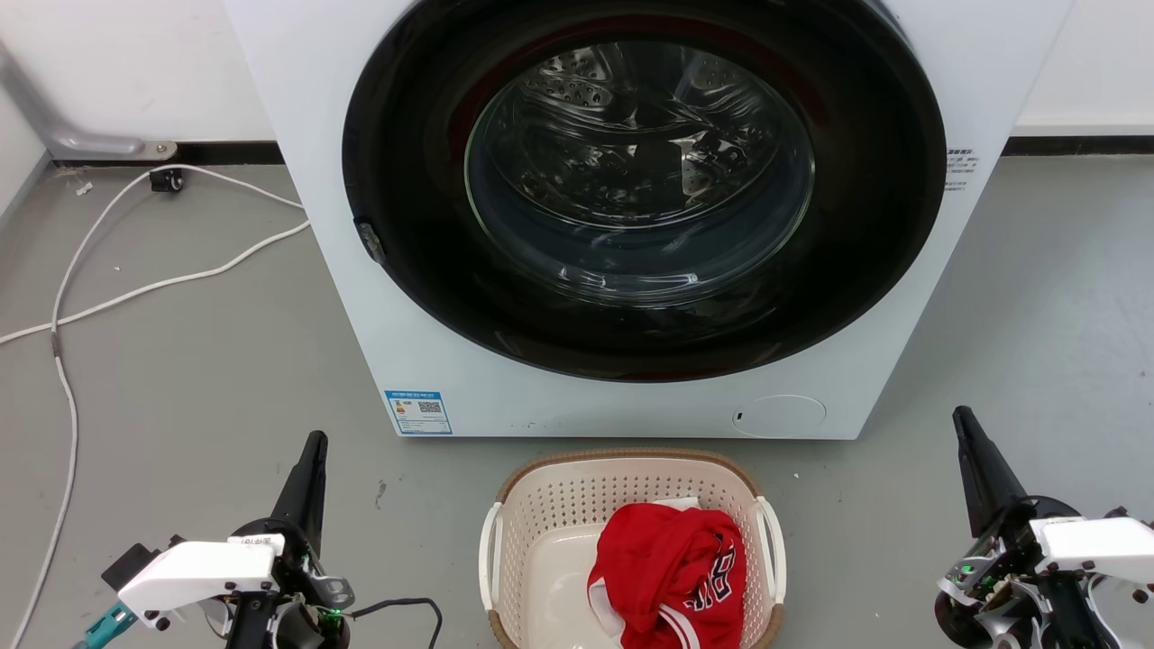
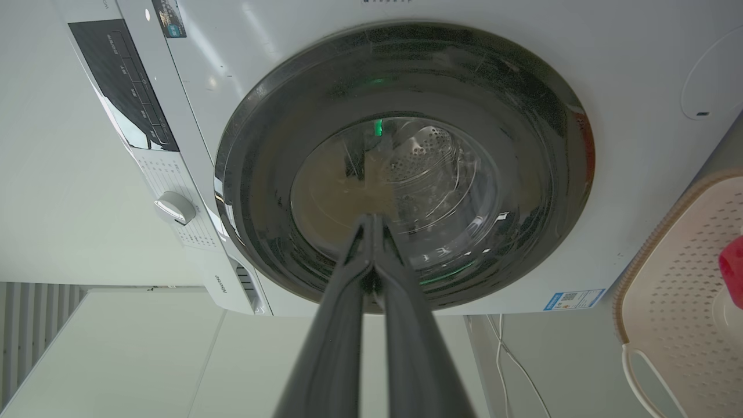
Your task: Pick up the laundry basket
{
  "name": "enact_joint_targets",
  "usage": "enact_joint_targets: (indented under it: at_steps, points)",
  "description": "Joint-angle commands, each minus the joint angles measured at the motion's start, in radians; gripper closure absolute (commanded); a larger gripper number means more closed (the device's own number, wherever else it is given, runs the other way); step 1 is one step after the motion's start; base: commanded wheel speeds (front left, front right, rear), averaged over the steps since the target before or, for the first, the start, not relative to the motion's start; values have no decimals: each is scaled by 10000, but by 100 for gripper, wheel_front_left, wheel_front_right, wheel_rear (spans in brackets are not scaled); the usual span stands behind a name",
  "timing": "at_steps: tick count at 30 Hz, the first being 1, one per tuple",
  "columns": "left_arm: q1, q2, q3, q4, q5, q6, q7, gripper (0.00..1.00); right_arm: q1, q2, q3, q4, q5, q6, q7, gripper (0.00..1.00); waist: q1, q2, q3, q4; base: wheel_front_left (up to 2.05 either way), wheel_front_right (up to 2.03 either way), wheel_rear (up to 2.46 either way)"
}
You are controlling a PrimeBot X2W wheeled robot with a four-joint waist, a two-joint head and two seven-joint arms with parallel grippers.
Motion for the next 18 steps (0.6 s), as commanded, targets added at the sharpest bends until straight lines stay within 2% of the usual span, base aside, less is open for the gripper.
enact_joint_targets:
  at_steps: [1, 18]
  points:
    - [-102, -11, 23, 15, 55, -32, 30, 100, -104, 36, -16, 7, -72, 29, 42, 100, 0, 0, 0, 0, 0, 0, 0]
    - [-105, -29, 54, 16, 86, -32, 63, 100, -105, 43, -27, 8, -54, 29, 41, 100, 0, 0, 0, 0, 0, 0, 0]
